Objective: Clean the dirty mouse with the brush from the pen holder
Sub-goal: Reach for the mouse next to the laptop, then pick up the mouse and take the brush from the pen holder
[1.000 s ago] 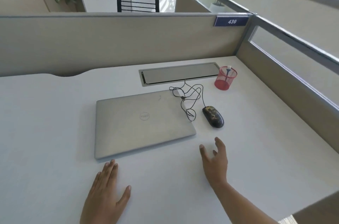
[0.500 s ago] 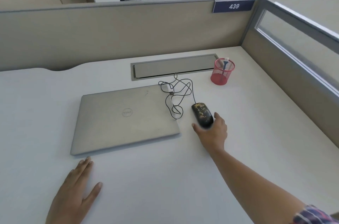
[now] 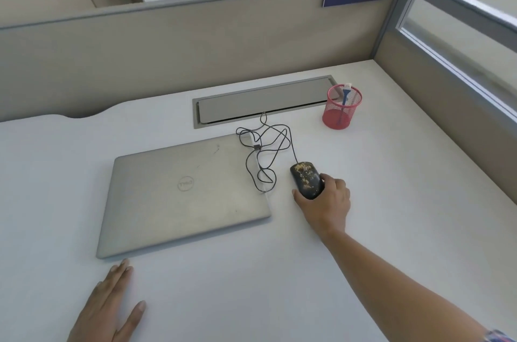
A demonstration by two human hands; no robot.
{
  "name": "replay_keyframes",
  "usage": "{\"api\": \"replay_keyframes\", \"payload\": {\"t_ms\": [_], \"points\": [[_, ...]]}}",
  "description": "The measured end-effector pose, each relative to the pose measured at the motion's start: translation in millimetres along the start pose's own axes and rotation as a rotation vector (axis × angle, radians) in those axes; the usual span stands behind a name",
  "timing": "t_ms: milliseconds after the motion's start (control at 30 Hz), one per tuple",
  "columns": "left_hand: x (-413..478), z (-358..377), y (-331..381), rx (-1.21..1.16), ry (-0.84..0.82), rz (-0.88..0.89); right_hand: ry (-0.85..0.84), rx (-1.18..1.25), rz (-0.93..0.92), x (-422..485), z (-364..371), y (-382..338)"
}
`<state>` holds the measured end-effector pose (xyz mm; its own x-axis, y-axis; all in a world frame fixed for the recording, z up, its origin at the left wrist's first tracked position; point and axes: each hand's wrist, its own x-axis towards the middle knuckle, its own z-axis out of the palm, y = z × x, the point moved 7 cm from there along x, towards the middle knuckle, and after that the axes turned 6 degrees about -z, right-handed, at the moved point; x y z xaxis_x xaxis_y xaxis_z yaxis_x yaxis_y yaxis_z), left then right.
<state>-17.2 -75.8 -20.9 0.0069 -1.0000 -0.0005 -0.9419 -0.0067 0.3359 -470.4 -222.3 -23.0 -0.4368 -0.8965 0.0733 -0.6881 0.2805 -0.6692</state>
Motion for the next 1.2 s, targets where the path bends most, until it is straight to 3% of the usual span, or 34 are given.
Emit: {"api": "replay_keyframes", "payload": {"t_ms": [100, 300, 433, 600, 733, 833, 967, 1200], "points": [[-0.2, 0.4, 0.4, -0.015, 0.025, 0.031, -0.008, 0.043, -0.001, 1.4, 1.6, 2.1], [-2.5, 9.2, 23.7, -0.212, 0.134, -0.249, -0.011, 0.177, 0.009, -1.7, -1.5, 6.0], [15.6, 5.1, 96.0, -0.41, 0.255, -0.127, 0.007, 0.21, -0.006, -6.1, -13.1, 7.4], [60.0, 19.7, 190.9, -1.05, 0.02, -0.227, 0.038, 0.234, -0.043, -17.5, -35.6, 3.6], [90.7, 47.1, 251.7, -1.382, -0.343, -0.457, 0.052, 0.237, -0.069, -31.5, -58.9, -0.7], [94.9, 65.4, 280.9, -1.508, -0.507, -0.593, 0.077, 0.27, -0.089, -45.9, -77.9, -7.1], [93.1, 75.5, 309.9, -1.625, -0.609, -0.701, 0.09, 0.313, -0.129, -64.7, -98.2, -18.6], [95.8, 74.6, 347.5, -1.64, -0.778, -0.642, 0.081, 0.325, -0.158, -78.6, -111.3, -29.6]]}}
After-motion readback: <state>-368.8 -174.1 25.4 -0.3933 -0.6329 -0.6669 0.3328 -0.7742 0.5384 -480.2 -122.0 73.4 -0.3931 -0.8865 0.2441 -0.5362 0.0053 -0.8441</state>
